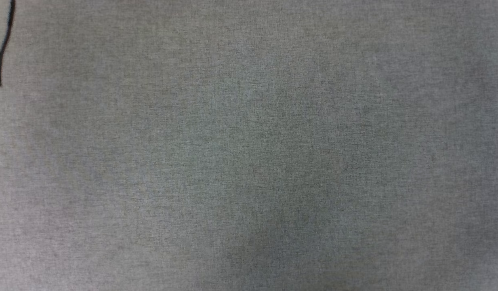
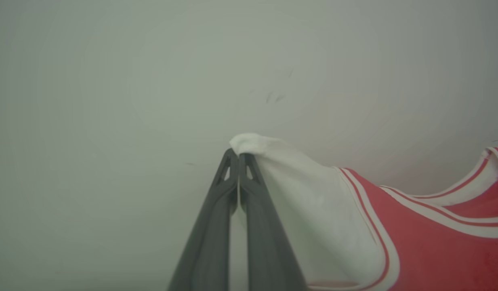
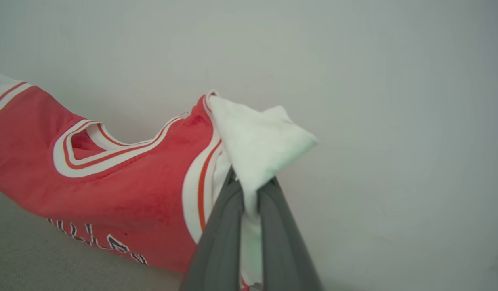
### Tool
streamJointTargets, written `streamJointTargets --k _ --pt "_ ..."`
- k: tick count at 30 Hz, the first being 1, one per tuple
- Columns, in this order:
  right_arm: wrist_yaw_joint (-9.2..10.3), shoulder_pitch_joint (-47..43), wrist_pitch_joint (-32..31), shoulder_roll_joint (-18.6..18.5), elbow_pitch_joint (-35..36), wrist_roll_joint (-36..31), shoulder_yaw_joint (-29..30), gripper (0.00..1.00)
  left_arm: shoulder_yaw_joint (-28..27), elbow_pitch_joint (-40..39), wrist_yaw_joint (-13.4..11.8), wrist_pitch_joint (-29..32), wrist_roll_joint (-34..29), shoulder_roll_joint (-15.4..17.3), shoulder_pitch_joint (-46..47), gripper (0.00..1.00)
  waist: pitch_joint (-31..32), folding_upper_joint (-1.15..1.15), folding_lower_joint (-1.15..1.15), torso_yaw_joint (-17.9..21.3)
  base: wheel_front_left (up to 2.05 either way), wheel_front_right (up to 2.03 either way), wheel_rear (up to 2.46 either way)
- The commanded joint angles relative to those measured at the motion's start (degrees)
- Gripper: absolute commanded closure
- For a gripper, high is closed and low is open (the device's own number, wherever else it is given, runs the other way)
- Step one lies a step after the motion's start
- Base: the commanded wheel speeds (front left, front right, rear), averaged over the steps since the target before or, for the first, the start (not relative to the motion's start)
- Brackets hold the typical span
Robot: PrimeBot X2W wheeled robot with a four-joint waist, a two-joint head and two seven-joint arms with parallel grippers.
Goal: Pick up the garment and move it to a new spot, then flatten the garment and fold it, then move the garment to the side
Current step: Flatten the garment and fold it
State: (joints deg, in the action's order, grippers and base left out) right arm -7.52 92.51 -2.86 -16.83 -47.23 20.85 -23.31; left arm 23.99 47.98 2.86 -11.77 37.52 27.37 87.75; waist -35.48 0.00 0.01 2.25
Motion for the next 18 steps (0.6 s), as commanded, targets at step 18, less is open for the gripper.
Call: streamJointTargets --k 18 --pt "0.06 -35.01 4.65 -5.72 11.27 12.62 -5.88 1.00 -9.85 -12.66 -2.50 -3.45 3.00 -1.09 -37.89 1.00 12.75 0.00 -0.01 0.31 0.00 0.00 0.00"
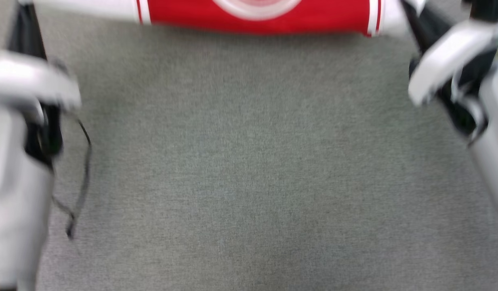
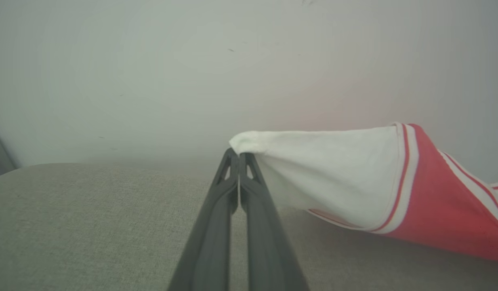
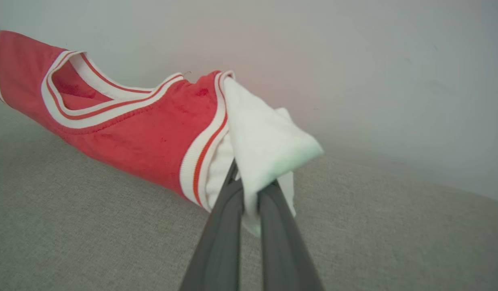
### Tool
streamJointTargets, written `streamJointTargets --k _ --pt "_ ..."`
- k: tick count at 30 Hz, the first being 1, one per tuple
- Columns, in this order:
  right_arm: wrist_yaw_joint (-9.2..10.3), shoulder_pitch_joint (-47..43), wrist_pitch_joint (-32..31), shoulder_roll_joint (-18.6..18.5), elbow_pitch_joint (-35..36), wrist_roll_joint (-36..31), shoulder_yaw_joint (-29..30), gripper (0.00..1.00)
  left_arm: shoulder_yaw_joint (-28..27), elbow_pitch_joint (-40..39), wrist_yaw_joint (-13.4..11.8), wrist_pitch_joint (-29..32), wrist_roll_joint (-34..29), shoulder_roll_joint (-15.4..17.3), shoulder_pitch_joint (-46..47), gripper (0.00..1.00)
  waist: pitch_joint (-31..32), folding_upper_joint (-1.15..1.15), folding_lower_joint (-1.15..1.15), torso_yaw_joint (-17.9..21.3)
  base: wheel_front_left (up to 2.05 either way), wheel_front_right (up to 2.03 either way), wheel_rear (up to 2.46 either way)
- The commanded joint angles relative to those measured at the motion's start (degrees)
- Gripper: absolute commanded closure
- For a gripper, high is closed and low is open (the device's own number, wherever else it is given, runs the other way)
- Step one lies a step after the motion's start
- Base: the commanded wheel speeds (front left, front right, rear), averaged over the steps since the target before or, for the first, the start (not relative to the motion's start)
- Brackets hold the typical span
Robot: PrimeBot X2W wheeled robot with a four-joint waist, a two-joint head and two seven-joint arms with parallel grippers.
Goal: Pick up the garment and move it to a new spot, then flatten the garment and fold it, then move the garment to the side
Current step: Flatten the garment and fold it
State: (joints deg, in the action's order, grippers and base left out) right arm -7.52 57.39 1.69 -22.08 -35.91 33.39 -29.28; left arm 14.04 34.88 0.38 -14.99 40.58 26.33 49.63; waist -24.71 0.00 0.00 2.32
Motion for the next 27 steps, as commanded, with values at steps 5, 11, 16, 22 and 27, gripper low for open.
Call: streamJointTargets --k 5,11,16,22,27 --pt "0.06 -13.11 -1.44 -1.43 5.06 1.70 1.81 1.00 -3.53 -9.32 -2.75 -0.26 -1.15 -1.06 -16.75 1.00 6.90 0.00 0.00 -0.02 0.00 0.00 0.00" --pt "0.06 -28.15 -4.99 -1.32 10.52 2.07 3.91 1.00 -4.26 -17.72 -6.65 0.35 -1.12 -1.31 -35.05 1.00 12.24 0.00 0.00 0.48 0.00 0.00 0.00" --pt "0.06 -39.51 -7.97 -0.62 14.84 0.37 7.01 1.00 -4.34 -23.56 -10.74 2.68 -0.58 -0.85 -47.14 1.00 15.45 0.00 0.00 0.62 0.00 0.00 0.00" --pt "0.06 -52.80 -11.82 1.16 19.91 -3.23 12.15 1.00 -3.20 -28.13 -14.55 5.60 -1.37 -0.01 -57.52 1.00 17.88 0.00 0.00 -0.63 0.00 0.00 0.00" --pt "0.08 -61.32 -16.11 3.33 23.52 -6.74 15.84 0.98 -3.15 -31.05 -16.74 6.64 -1.24 0.11 -62.63 1.00 19.51 0.00 0.00 -1.44 0.00 0.00 0.00"
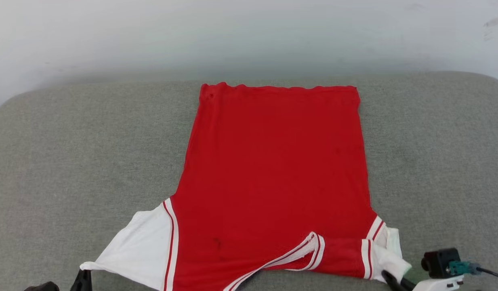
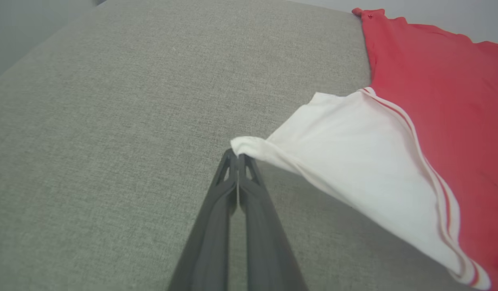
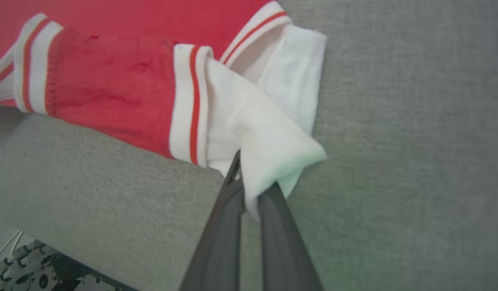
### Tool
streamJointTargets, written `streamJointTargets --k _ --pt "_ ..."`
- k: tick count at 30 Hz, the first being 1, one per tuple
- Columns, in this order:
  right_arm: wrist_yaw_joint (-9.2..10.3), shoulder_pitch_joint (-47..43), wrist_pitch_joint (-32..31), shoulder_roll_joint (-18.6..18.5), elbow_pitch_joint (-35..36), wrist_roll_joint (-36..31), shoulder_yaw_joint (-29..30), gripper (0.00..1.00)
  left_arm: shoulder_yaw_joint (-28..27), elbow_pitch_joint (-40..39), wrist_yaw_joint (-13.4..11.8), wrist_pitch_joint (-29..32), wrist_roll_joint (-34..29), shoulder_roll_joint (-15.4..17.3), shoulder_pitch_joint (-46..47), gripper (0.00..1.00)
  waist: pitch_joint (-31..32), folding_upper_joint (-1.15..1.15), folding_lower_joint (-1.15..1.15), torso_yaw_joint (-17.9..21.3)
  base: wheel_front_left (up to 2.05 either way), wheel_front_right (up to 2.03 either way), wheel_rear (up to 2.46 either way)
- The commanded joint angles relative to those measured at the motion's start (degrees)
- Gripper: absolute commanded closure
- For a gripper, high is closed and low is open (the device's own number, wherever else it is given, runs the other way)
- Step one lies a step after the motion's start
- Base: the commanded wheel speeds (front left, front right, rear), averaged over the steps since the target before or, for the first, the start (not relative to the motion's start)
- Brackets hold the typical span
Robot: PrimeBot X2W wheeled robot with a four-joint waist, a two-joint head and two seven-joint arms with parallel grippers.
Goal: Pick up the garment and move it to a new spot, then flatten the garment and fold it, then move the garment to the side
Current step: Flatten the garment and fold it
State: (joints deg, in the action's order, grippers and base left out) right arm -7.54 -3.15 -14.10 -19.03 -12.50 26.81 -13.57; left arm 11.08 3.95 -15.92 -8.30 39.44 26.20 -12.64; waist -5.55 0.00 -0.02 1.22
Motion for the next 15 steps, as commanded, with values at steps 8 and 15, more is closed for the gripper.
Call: streamJointTargets --k 8,15 --pt "0.08 -2.83 -4.12 3.27 7.18 -0.46 5.39 0.00 2.07 -3.87 0.13 -2.29 -1.66 -1.46 1.00 1.00 -0.31 0.00 0.02 -1.70 0.00 0.00 0.00" --pt "0.07 5.56 -3.91 3.49 7.73 0.66 15.12 0.00 3.02 -5.35 1.65 -4.39 -3.40 -2.33 5.00 1.00 -3.65 0.00 0.02 -3.53 0.00 0.00 0.00"
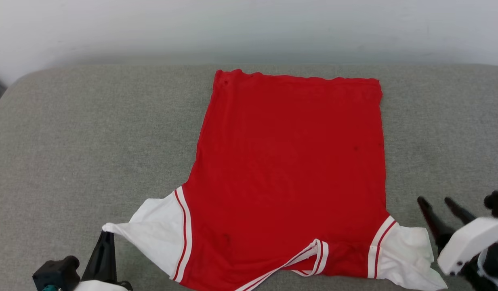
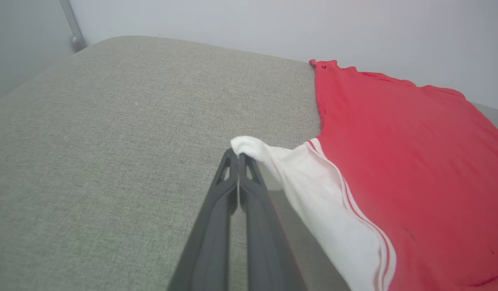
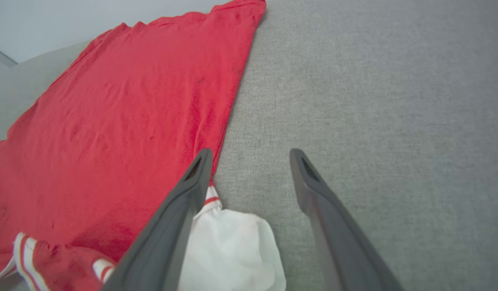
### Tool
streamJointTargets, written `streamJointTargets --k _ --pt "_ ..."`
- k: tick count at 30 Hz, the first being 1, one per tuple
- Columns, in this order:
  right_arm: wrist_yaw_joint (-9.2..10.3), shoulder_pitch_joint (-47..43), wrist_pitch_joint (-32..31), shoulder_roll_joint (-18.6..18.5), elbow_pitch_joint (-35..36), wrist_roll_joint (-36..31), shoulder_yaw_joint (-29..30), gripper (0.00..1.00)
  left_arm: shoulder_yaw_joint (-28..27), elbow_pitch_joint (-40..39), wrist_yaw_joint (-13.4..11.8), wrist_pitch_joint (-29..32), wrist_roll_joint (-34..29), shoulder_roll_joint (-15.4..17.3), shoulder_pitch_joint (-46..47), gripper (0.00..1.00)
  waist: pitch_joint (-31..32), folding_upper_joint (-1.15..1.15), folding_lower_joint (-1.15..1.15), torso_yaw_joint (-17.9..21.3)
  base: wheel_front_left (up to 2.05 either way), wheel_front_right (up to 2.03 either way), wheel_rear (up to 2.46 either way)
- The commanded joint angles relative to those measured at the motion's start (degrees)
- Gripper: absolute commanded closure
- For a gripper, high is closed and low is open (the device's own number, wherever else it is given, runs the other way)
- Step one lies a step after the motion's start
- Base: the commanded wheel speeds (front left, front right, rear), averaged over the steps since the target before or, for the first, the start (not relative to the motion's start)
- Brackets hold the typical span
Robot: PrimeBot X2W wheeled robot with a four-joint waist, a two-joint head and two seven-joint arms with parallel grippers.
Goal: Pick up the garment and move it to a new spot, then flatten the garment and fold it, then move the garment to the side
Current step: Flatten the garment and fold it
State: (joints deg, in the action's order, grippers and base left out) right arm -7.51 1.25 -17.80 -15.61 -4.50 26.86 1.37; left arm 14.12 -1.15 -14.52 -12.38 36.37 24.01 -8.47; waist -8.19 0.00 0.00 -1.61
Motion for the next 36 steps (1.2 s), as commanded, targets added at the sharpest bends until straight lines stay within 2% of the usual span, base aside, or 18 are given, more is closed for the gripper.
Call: streamJointTargets --k 1,6,12,14,18,19,22,30,34,35,36 --pt "0.04 3.17 -0.33 0.06 -0.95 1.09 1.26 0.00 0.04 -0.45 0.31 -0.48 -0.54 -0.24 1.43 1.00 -1.62 0.00 0.00 -0.94 0.00 0.00 0.00" --pt "0.04 14.74 -3.21 -1.12 -8.35 2.81 4.82 0.00 1.64 -1.29 1.97 -1.01 -1.88 -0.73 5.60 1.00 -5.68 0.00 0.00 -2.99 0.00 0.00 0.00" --pt "0.03 29.10 -11.25 -3.06 -20.07 3.94 6.20 0.00 3.93 -3.37 3.54 -1.49 -3.51 -2.08 9.97 1.00 -11.21 0.00 0.00 -6.23 0.00 0.00 0.00" --pt "0.03 31.38 -12.61 -3.40 -21.78 3.92 6.59 0.00 4.32 -3.67 3.87 -1.55 -3.76 -2.24 10.65 1.00 -12.09 0.00 0.00 -6.94 0.00 0.00 0.00" --pt "0.03 42.05 -20.56 -5.99 -28.09 2.14 6.95 0.00 5.75 -4.38 5.59 -1.99 -4.65 -3.75 14.46 1.00 -16.59 0.00 0.00 -10.14 0.00 0.00 0.00" --pt "0.03 42.05 -20.56 -5.99 -28.09 2.14 6.95 0.00 5.75 -4.38 5.59 -1.99 -4.65 -3.75 14.46 1.00 -16.59 0.00 0.00 -10.14 0.00 0.00 0.00" --pt "0.03 49.65 -25.51 -7.17 -31.13 -0.32 7.60 0.00 6.70 -4.63 6.92 -2.36 -5.63 -4.73 17.09 1.00 -19.81 0.00 0.00 -12.13 0.00 0.00 0.00" --pt "0.03 58.43 -30.11 -7.24 -34.18 -5.75 10.20 0.00 7.42 -4.34 8.88 -2.64 -6.75 -6.63 20.84 1.00 -24.49 0.00 0.00 -14.43 0.00 0.00 0.00" --pt "0.04 58.64 -33.64 -5.12 -37.75 -8.23 12.23 0.00 7.09 -3.59 9.47 -2.78 -7.41 -7.43 21.75 1.00 -25.58 0.00 0.00 -14.82 0.00 0.00 0.00" --pt "0.05 58.19 -34.95 -4.57 -38.90 -8.98 12.73 0.35 6.93 -3.33 9.64 -2.81 -7.50 -7.57 21.83 1.00 -25.65 0.00 0.00 -14.81 0.00 0.00 0.00" --pt "0.05 57.88 -35.87 -4.06 -39.54 -9.83 13.02 0.78 6.75 -3.06 9.78 -2.83 -7.49 -7.69 21.86 1.00 -25.72 0.00 0.00 -14.79 0.00 0.00 0.00"
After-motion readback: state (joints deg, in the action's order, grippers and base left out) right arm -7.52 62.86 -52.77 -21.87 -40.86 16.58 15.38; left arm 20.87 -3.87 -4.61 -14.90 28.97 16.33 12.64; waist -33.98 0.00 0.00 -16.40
